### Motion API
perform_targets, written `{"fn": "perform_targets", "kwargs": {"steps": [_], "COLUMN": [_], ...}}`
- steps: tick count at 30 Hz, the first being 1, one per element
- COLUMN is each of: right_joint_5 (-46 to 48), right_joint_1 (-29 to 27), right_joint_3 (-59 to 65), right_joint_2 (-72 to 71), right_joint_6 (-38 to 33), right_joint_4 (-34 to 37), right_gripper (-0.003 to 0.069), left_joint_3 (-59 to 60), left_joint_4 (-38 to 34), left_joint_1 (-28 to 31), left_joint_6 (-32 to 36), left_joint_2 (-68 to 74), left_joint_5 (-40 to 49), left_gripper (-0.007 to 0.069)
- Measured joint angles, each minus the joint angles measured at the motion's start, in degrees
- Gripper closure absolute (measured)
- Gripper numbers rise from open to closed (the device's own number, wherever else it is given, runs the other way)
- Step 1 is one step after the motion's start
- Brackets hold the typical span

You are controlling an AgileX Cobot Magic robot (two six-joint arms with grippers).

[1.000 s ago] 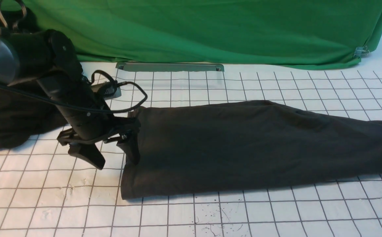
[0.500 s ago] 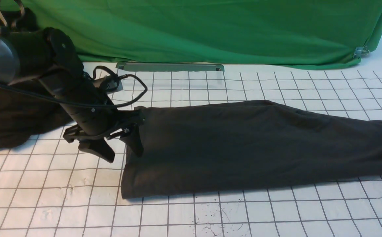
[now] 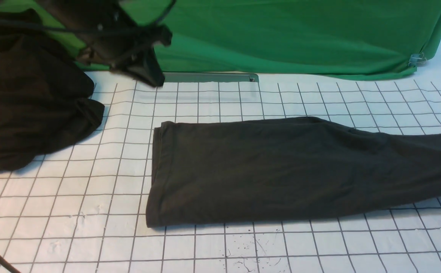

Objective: Fold a long-sleeved shirt over a white checkered tablecloth.
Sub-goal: 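Fold the right end of the dark garment over onto its left end with the right gripper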

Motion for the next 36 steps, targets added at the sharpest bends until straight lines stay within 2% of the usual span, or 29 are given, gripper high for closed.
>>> {"fn": "perform_targets", "kwargs": {"steps": [5,11,14,18,19,22,23,24,29,32,36], "right_joint_5": [2.4,5.2,6.0,5.3,5.1,0.4,0.0,-3.0,-13.2,-21.3,-31.0], "right_joint_1": [1.5,8.3,15.3,28.0,28.7,39.4,40.0,45.5,56.8,62.5,66.3], "right_joint_3": [0.0,0.0,0.0,0.0,0.0,0.0,0.0,-0.1,-0.1,-0.1,-0.1], "right_joint_2": [-6.2,-13.2,-15.2,-15.0,-15.0,-13.6,-13.5,-12.1,-6.3,-1.2,5.7], "right_joint_6": [0.7,4.1,7.8,13.0,13.3,18.7,19.0,22.0,26.7,27.6,28.2], "right_joint_4": [0.0,-0.3,-0.5,-0.7,-0.7,-0.8,-0.8,-0.8,-0.8,-0.8,-0.6], "right_gripper": [0.0639,0.0642,0.0642,0.0642,0.0642,0.0642,0.0642,0.0642,0.0641,0.0633,0.0585], "left_joint_3": [-1.5,-1.7,-1.7,-1.8,-1.8,-1.8,-1.8,-1.8,-1.8,-1.8,-1.8], "left_joint_4": [-1.6,-1.6,-1.5,-1.4,-1.4,-1.4,-1.4,-1.3,-1.3,-1.3,-1.0], "left_joint_1": [0.0,0.0,0.0,0.0,0.0,0.0,0.0,0.0,0.0,0.0,0.0], "left_joint_6": [1.1,2.4,2.8,2.9,2.9,3.1,3.2,3.2,3.8,3.8,3.8], "left_joint_2": [-1.1,-1.1,-1.1,-1.1,-1.1,-1.0,-1.0,-1.0,-1.0,-1.0,-1.0], "left_joint_5": [0.2,0.4,0.4,0.5,0.5,0.5,0.5,0.5,0.5,0.5,0.5], "left_gripper": [0.0620,0.0620,0.0620,0.0620,0.0620,0.0620,0.0620,0.0620,0.0620,0.0620,0.0620]}}
